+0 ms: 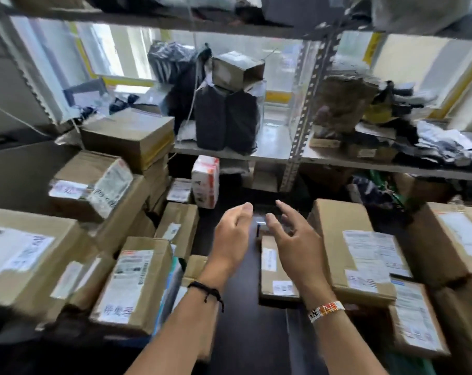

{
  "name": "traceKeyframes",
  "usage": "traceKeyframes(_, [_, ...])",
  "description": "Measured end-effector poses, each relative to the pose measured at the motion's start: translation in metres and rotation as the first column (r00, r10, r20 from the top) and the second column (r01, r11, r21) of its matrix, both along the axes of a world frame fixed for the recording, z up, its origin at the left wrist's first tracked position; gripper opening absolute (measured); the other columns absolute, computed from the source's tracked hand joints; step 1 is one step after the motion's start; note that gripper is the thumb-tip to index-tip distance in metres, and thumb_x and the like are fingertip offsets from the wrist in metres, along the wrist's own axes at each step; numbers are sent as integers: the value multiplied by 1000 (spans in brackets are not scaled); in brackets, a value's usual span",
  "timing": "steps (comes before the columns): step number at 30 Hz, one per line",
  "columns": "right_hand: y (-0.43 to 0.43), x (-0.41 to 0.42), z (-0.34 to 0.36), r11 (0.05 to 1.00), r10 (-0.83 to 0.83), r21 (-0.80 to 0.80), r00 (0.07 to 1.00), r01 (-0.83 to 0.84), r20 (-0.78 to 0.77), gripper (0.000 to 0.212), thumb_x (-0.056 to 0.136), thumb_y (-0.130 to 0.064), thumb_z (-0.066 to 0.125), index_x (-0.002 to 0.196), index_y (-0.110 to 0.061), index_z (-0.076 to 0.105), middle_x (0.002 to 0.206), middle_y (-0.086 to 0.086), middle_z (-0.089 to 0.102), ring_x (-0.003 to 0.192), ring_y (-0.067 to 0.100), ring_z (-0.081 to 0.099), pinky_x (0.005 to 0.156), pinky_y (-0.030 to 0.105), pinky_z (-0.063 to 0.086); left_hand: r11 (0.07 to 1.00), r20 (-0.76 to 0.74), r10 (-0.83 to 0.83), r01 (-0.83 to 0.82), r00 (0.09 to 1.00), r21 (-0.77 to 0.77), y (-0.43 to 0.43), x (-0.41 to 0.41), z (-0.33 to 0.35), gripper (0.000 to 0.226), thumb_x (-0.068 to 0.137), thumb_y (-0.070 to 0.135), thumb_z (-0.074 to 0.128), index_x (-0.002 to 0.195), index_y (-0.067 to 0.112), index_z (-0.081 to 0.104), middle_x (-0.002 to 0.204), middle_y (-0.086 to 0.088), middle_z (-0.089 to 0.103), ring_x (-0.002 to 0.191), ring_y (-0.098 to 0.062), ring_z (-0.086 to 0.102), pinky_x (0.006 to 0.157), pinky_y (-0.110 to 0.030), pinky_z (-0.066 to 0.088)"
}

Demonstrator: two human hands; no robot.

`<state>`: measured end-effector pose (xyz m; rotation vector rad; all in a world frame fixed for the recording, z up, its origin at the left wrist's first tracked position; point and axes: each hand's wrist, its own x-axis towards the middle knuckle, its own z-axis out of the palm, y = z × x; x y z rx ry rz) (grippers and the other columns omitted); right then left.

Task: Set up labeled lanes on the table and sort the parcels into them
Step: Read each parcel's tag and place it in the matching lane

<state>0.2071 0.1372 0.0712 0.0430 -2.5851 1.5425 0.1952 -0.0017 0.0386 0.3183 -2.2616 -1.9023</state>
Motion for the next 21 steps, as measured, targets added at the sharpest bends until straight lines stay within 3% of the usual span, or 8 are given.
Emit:
traceKeyframes(4, [-49,5,-67,996,81,14,949,-90,305,62,98,-43,70,153,-24,51,152,-4,57,136,13,56,112,32,45,994,152,108,-103,983,-41,-51,12,-50,23,111,31,47,109,23,68,101,14,61,102,-6,54,94,-26,40])
traceKeyframes(6, [-70,16,-103,992,122,-29,866,-124,484,76,97,-46,70,161,-21,37,162,1,44,147,20,45,118,35,38,986,241,152,-131,959,-102,-66,22,-76,24,109,23,47,93,16,64,91,3,64,96,-16,53,85,-32,41])
traceKeyframes(8, [-86,31,-134,990,142,-87,760,-113,634,90,95,-46,73,165,-18,25,164,4,40,151,25,39,116,33,36,980,341,171,-124,924,-155,-76,32,-100,30,107,21,45,97,4,68,104,-12,70,103,-24,60,92,-38,45])
traceKeyframes(12, [-103,56,-188,968,235,-237,624,-81,746,79,74,-57,86,142,-38,50,129,-8,72,120,20,69,103,38,55,982,364,166,-119,916,-146,-83,55,-126,36,103,10,47,132,7,68,145,-2,58,138,-18,50,122,-36,34])
traceKeyframes(14, [-104,61,-202,958,250,-281,627,-51,737,97,58,-64,91,140,-37,47,122,-10,74,111,12,72,100,41,58,983,357,177,-150,917,-101,-85,57,-127,36,103,8,49,133,10,68,145,0,57,138,-15,50,123,-36,33])
traceKeyframes(17, [-105,62,-187,993,99,-113,708,-26,700,144,45,-78,87,159,-26,17,153,4,48,134,24,56,110,48,50,976,394,179,-214,902,47,-86,55,-124,34,94,33,51,120,24,71,131,1,67,125,-17,61,115,-46,45])
traceKeyframes(19, [-103,62,-183,994,4,75,723,-77,691,155,50,-83,81,164,-28,-9,165,10,23,147,37,38,116,54,41,958,441,139,-233,886,165,-82,57,-133,32,90,43,51,111,30,71,119,6,73,116,-11,66,108,-50,52])
traceKeyframes(21, [-96,60,-177,963,-46,226,741,-144,670,158,56,-82,81,161,-29,-25,169,11,10,152,42,25,115,61,36,947,440,85,-209,894,242,-75,63,-133,25,99,40,50,114,32,68,118,11,72,116,-6,65,107,-47,52])
